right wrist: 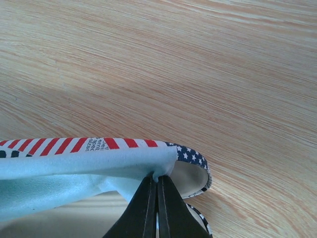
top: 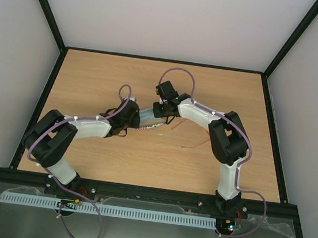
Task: Organize the sunglasses
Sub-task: Place the glasses cleaning cloth in the sunglasses case.
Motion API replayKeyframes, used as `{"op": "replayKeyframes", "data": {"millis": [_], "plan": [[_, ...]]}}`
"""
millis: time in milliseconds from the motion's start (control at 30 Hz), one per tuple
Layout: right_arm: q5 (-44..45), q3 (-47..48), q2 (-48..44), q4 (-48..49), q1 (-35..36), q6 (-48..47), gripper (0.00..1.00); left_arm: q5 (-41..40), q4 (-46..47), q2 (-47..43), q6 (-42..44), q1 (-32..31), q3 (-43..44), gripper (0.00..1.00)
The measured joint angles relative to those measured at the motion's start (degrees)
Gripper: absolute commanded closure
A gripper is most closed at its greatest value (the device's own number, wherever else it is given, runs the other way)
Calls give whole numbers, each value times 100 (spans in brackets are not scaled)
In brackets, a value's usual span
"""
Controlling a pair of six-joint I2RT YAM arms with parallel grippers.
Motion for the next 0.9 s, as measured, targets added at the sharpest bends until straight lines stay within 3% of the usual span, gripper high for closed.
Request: {"op": "replayKeyframes", "data": {"millis": [900], "plan": [[-42,170,-177,-271,-4,-144,99,28,-306,-387,70,50,2,98]]}}
